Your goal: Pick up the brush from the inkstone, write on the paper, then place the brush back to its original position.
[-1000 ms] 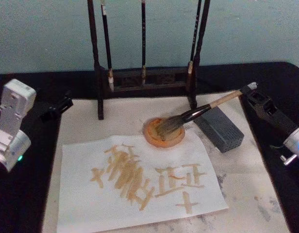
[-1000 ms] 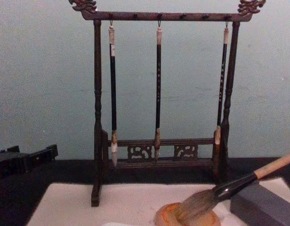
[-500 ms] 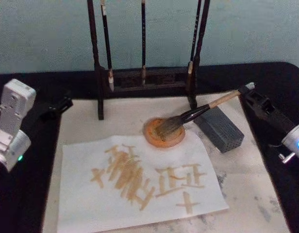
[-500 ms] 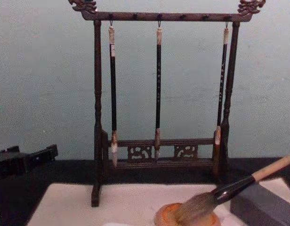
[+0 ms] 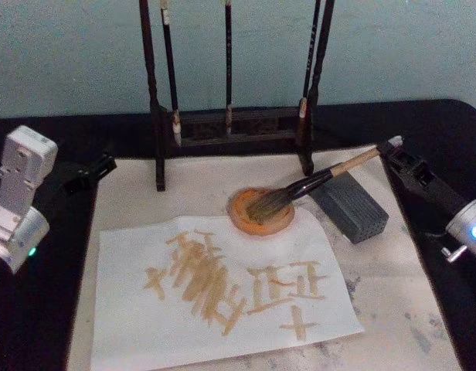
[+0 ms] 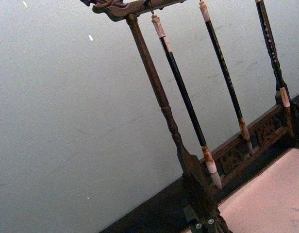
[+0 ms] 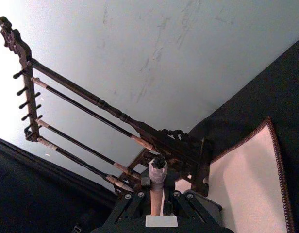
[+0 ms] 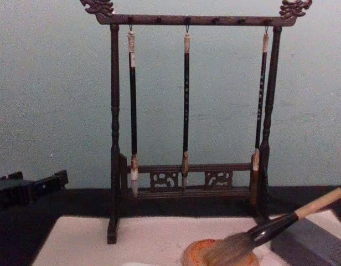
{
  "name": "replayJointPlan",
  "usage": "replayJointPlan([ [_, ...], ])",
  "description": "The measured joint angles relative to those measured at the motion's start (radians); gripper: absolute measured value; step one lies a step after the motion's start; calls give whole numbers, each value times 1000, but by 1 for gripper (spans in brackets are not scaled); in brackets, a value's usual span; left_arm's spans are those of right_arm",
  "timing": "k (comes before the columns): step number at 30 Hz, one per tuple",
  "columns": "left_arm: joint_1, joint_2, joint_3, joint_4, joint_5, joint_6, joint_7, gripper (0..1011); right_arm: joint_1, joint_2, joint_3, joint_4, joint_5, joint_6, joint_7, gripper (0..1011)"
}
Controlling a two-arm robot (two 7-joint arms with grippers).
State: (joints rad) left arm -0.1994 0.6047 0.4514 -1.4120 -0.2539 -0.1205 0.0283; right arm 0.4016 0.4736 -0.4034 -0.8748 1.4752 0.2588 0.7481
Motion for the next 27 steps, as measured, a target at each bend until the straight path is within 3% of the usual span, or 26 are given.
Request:
replayJointPlan([
  [21,0,0,0,0,0,0,0,1000,-2,-2,6,6,-10,4,-4,161],
  [27,0,0,0,0,0,0,0,1002,-3,-2,5,5,-10,4,-5,368],
])
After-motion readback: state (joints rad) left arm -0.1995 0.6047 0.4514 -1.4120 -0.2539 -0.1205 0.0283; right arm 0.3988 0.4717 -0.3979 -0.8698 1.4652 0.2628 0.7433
